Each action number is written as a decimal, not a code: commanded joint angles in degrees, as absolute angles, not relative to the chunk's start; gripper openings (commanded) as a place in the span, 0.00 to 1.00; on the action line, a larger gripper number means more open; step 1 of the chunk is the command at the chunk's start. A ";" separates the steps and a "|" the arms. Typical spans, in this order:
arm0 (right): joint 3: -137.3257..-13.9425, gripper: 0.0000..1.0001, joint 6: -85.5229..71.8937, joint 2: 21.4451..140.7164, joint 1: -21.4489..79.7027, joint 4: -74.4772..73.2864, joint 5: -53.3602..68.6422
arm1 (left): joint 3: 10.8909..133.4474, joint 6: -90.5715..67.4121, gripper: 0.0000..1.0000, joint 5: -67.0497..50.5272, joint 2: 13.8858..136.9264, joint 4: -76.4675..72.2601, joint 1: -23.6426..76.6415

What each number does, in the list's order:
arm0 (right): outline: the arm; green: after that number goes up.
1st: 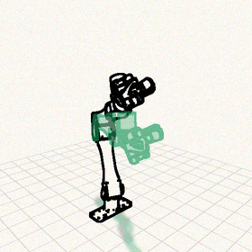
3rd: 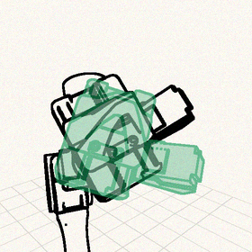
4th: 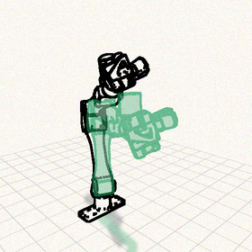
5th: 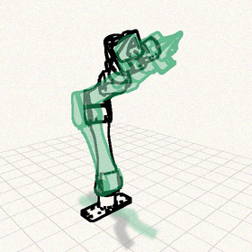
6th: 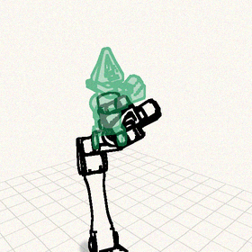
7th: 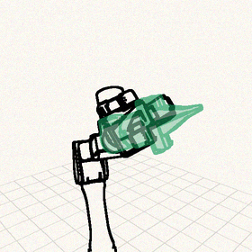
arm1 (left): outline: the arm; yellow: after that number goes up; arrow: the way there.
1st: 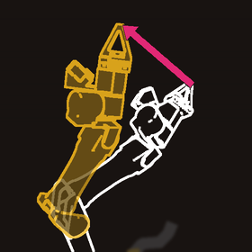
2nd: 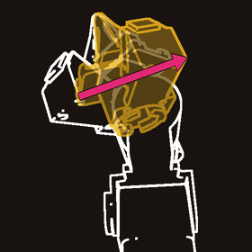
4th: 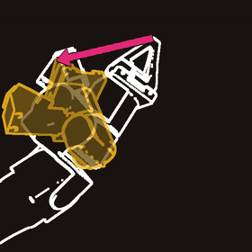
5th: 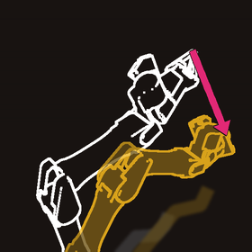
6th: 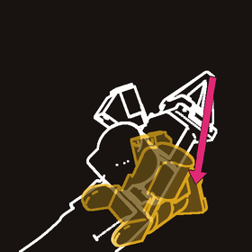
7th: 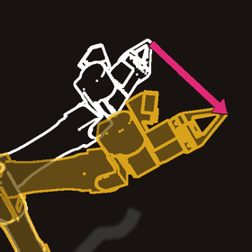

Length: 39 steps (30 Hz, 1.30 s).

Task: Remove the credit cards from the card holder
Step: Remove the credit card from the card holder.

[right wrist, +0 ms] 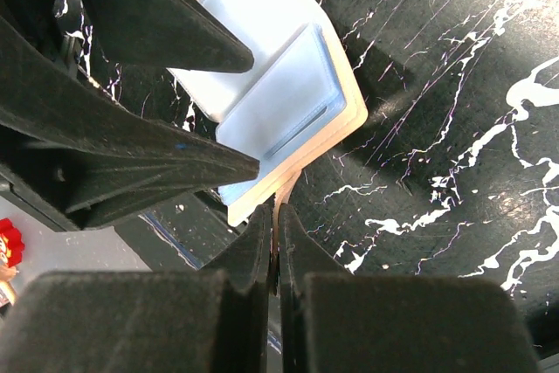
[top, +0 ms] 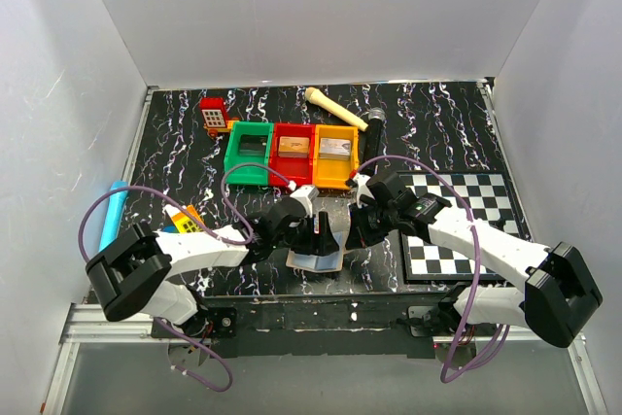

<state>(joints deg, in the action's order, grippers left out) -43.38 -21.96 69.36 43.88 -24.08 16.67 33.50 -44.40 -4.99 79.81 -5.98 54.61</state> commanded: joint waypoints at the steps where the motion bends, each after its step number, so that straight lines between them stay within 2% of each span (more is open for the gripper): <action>1: -44.03 0.01 -20.48 68.38 43.77 -24.87 16.53 | 36.47 -42.45 0.63 -4.39 80.94 -4.92 55.63; 15: -44.12 0.01 -20.30 67.76 43.77 -25.31 16.17 | 37.27 -42.63 0.57 -3.60 82.79 -4.22 56.25; 23: -44.12 0.01 -20.48 67.33 43.77 -25.31 16.52 | 38.40 -42.01 0.63 -3.08 83.41 -3.61 57.22; 39: -44.47 0.01 -20.48 66.71 43.77 -26.10 16.00 | 37.44 -43.15 0.39 -0.88 82.36 -2.64 57.74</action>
<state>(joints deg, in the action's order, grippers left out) -43.38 -20.80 68.16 43.88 -25.80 16.12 37.47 -43.33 -3.20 84.14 -3.53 57.52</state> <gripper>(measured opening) 0.045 0.413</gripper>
